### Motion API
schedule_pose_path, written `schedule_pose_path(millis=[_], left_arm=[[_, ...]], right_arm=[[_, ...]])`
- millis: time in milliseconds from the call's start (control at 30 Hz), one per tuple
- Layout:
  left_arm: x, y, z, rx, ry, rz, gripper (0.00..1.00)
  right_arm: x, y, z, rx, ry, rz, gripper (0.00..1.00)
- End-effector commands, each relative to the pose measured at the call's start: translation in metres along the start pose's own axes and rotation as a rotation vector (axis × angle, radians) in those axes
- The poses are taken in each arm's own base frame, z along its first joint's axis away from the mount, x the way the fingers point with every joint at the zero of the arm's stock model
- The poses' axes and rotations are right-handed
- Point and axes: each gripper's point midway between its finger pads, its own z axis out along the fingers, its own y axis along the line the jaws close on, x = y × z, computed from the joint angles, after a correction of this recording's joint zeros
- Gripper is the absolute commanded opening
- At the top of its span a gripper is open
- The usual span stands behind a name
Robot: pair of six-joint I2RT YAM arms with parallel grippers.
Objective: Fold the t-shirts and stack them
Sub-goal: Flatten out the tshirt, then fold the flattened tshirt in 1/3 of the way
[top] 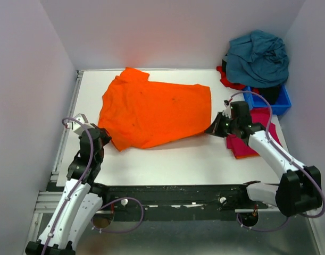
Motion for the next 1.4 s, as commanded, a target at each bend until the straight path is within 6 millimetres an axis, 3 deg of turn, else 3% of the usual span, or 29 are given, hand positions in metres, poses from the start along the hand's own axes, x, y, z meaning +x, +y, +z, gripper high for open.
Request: schedule_pose_path(millis=[0, 167, 300, 500, 633, 933, 1067, 1367], left_arm=[[0.045, 0.001, -0.013, 0.065, 0.159, -0.084, 0.0], [0.067, 0.01, -0.029, 0.071, 0.222, -0.142, 0.0], [0.059, 0.006, -0.025, 0.064, 0.2, -0.143, 0.0], [0.031, -0.014, -0.015, 0.063, 0.174, -0.069, 0.0], [0.014, -0.021, -0.008, 0.037, 0.149, -0.026, 0.0], [-0.005, -0.036, 0.035, -0.045, 0.1, 0.054, 0.0], [-0.008, -0.046, 0.054, -0.062, 0.09, 0.061, 0.0], [-0.03, -0.072, 0.082, -0.071, 0.056, 0.092, 0.0]], right_arm=[[0.023, -0.023, -0.012, 0.036, -0.072, 0.02, 0.01], [0.06, -0.033, -0.025, 0.037, -0.026, 0.049, 0.01], [0.058, -0.038, -0.027, 0.066, -0.04, 0.036, 0.01], [0.034, -0.052, -0.021, 0.181, -0.073, 0.009, 0.01], [0.009, -0.05, -0.015, 0.215, -0.103, -0.002, 0.01], [-0.048, -0.042, 0.009, 0.258, -0.159, 0.002, 0.01], [-0.059, -0.045, 0.022, 0.283, -0.146, 0.009, 0.01], [-0.058, -0.052, 0.034, 0.301, -0.112, 0.015, 0.01]])
